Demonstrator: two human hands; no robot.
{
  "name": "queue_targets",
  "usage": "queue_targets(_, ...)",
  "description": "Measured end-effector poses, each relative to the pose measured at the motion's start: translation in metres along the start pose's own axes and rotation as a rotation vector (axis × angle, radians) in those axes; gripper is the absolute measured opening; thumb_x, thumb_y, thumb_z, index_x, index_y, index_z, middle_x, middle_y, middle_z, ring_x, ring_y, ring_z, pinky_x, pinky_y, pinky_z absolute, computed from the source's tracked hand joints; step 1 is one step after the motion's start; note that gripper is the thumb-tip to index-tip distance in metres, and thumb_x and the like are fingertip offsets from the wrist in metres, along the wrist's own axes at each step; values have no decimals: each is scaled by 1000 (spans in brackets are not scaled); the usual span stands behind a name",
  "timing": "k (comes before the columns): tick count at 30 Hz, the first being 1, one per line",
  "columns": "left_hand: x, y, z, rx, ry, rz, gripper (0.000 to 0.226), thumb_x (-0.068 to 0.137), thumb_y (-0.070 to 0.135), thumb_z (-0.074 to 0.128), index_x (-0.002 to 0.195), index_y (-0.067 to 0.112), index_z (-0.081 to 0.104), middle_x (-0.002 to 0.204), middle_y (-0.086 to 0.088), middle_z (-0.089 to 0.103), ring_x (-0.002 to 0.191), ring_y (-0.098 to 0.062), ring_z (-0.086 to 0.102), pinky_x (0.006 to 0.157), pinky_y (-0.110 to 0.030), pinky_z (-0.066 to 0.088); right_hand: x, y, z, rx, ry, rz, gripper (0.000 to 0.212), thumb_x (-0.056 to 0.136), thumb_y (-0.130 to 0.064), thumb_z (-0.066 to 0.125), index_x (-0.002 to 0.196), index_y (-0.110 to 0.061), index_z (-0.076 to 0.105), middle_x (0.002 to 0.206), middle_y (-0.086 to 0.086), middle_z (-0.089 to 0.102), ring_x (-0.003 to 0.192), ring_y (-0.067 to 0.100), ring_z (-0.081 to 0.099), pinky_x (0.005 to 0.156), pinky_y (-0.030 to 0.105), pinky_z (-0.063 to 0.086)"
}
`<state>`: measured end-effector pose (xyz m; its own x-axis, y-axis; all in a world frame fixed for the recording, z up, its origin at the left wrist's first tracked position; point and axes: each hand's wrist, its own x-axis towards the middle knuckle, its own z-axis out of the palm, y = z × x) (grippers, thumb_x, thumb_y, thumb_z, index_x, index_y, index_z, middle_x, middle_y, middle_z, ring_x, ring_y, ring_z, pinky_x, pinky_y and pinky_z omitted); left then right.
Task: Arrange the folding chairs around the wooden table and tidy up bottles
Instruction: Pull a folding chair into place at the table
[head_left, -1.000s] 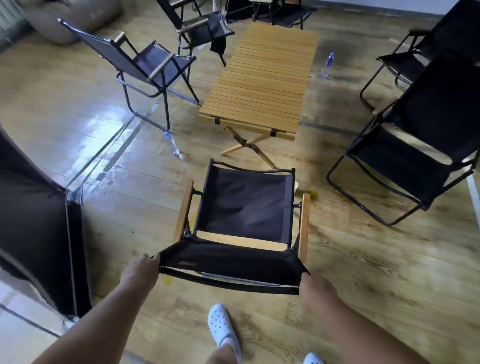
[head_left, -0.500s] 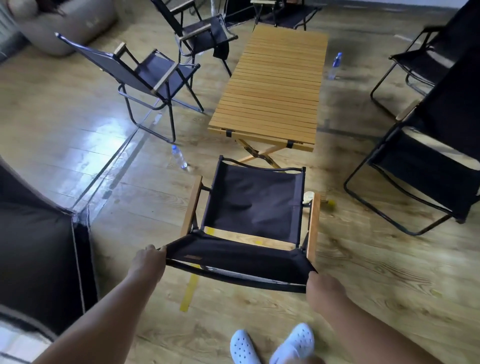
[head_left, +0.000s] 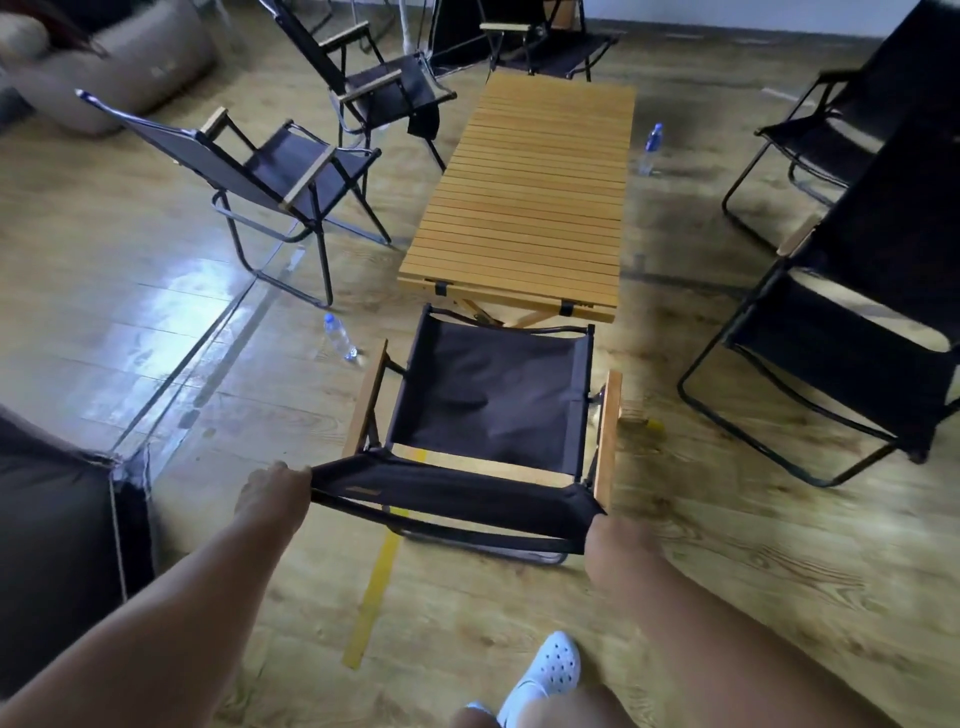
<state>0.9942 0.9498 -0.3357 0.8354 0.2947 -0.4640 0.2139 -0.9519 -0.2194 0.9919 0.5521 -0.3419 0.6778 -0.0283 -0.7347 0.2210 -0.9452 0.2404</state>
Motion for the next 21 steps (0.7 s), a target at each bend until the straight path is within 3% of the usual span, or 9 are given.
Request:
queue_targets(8,6,0,-6,-2,3,-33,45,91,11,46,132,26,55,111,-9,53,110,-33,54,92,-37,49,-1,-2,-7,57,-7,-14,40,99,-12,49,138,-11,53,138,5,54,129,27,54,101,35,48)
queue_targets(12,-11,20,-13,89,-54,-103,52,91,19,50,141,31,41,128,-4,46,123,-31,39,98,-43,42,-10,1,-9,208,31,18,37,97,-16,48,133,-11,54,132,8,58,121,27,58,94,33,48)
queue_targets(15,-25,47,-15,161,-54,62,67,88,33,57,148,32,28,150,-2,34,142,-32,23,111,-56,23,-21,7,-7,332,46,36,43,91,-27,56,132,-14,52,131,8,55,118,27,58,89,34,48)
queue_targets(17,-34,69,-18,153,-30,199,71,86,46,59,149,32,28,155,0,31,145,-29,20,115,-58,14,-30,12,-4,390,65,18,52,85,-38,62,131,-17,50,132,6,53,119,28,55,90,36,47)
queue_targets(21,-56,114,-29,86,-5,360,76,82,70,52,146,34,34,152,6,38,141,-25,30,114,-52,19,-50,27,6,468,169,-21,73,80,-55,65,141,-22,45,140,3,47,128,27,48,99,41,46)
